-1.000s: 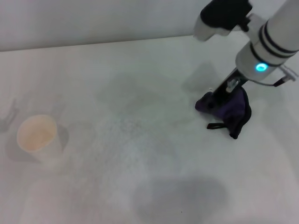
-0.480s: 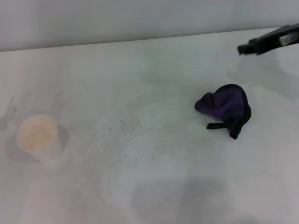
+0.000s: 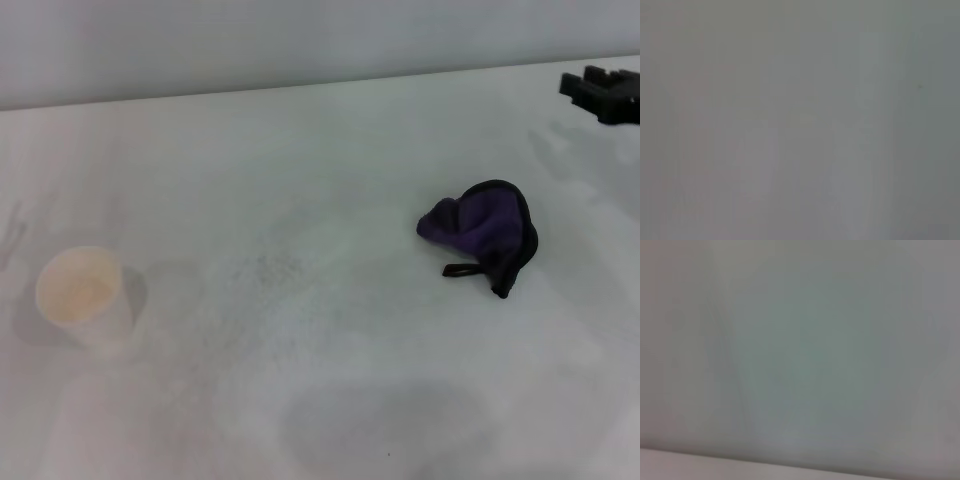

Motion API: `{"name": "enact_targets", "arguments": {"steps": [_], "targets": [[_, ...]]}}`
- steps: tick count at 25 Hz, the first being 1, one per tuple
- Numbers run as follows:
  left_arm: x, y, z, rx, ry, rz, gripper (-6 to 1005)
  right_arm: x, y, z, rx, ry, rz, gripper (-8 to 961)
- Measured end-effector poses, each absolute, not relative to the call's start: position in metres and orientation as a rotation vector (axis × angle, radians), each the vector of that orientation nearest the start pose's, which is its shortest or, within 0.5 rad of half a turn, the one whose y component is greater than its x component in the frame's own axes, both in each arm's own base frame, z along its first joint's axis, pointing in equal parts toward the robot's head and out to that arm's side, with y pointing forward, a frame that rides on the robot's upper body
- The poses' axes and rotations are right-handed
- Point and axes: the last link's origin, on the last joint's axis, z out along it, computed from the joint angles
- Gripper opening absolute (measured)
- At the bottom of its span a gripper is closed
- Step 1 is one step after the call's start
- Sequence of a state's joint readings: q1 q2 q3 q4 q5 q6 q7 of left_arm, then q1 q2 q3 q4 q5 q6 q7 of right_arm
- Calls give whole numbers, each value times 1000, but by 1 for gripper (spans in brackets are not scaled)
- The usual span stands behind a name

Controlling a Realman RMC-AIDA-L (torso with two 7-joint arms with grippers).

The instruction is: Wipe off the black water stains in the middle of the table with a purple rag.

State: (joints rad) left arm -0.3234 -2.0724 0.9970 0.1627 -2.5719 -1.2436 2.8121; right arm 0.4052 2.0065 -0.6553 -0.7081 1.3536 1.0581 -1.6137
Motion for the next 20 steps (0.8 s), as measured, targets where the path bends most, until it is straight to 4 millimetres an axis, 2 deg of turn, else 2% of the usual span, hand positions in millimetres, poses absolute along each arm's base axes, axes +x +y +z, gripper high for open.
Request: {"name": "enact_targets", "arguments": {"steps": [4, 10, 14, 20], "targets": [[-364, 302, 24, -1606, -497, -667, 892, 368, 350, 76, -1931, 877, 600, 387], [-365, 302, 26, -1587, -501, -674, 892, 379, 329, 66, -1739, 726, 715, 384], [-366, 304, 25, -1589, -515, -658, 892, 387, 320, 62, -1646, 691, 692, 386], [-365, 305, 25, -1578, -515, -662, 893, 392, 313, 59, -1626, 650, 644, 384]]}}
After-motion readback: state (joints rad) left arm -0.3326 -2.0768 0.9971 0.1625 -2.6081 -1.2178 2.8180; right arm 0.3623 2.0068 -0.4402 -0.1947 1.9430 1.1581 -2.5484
